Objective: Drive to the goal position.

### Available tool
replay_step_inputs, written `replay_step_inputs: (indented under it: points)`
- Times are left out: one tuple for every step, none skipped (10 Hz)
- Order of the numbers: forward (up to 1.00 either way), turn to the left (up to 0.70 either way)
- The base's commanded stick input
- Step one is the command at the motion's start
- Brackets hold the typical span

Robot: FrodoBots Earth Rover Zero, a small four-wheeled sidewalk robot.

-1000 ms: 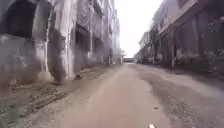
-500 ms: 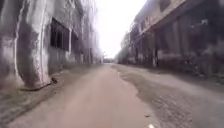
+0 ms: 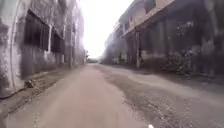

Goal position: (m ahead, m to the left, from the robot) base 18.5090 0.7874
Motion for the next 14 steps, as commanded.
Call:
replay_step_inputs:
  points:
    - [0.50,0.00]
    - [0.50,0.00]
    - [0.50,0.00]
    - [0.50,0.00]
    - [0.50,0.00]
    - [0.50,0.00]
    - [0.50,0.00]
    - [0.50,0.00]
    - [0.50,0.00]
    - [0.50,0.00]
    - [0.50,0.08]
    - [0.50,0.25]
    - [0.50,0.39]
    - [0.50,0.45]
